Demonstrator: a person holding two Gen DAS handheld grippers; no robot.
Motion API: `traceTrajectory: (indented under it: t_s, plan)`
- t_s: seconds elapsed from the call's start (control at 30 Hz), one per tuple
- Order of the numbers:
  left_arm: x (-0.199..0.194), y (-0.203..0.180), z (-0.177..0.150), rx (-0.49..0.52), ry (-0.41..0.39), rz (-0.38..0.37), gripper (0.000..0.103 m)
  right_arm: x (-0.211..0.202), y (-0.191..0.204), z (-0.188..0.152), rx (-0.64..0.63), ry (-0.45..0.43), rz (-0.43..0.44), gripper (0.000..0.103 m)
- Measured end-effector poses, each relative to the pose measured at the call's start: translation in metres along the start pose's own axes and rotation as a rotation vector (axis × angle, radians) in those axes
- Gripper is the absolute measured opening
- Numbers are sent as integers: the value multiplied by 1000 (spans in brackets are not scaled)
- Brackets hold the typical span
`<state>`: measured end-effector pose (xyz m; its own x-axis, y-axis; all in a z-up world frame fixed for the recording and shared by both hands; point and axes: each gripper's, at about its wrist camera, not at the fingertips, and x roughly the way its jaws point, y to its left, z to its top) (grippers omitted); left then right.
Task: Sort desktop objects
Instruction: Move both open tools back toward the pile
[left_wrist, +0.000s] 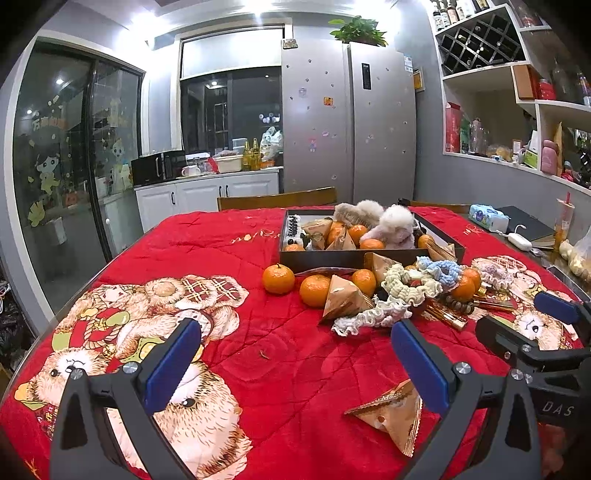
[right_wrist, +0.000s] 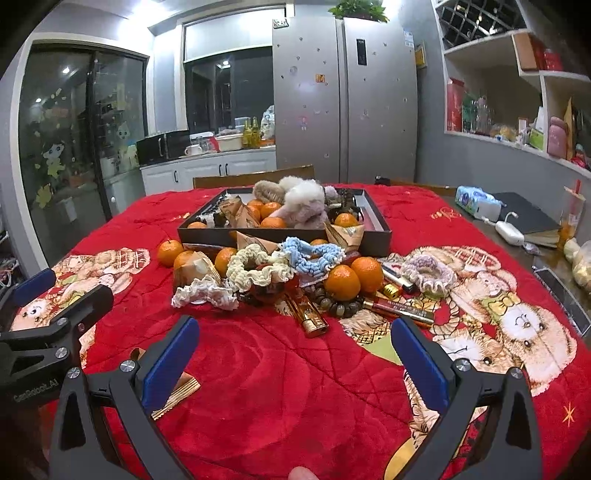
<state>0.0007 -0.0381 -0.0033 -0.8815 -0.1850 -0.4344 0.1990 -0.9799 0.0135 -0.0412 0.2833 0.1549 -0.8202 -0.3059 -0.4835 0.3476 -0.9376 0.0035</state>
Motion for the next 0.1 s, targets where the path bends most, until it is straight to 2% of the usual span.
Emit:
traceTrajectory:
  t_s: [0.1]
  plan:
    - [0,0,0,-1,-3,-2,103,-4,2,0,-10,-21,-13,103]
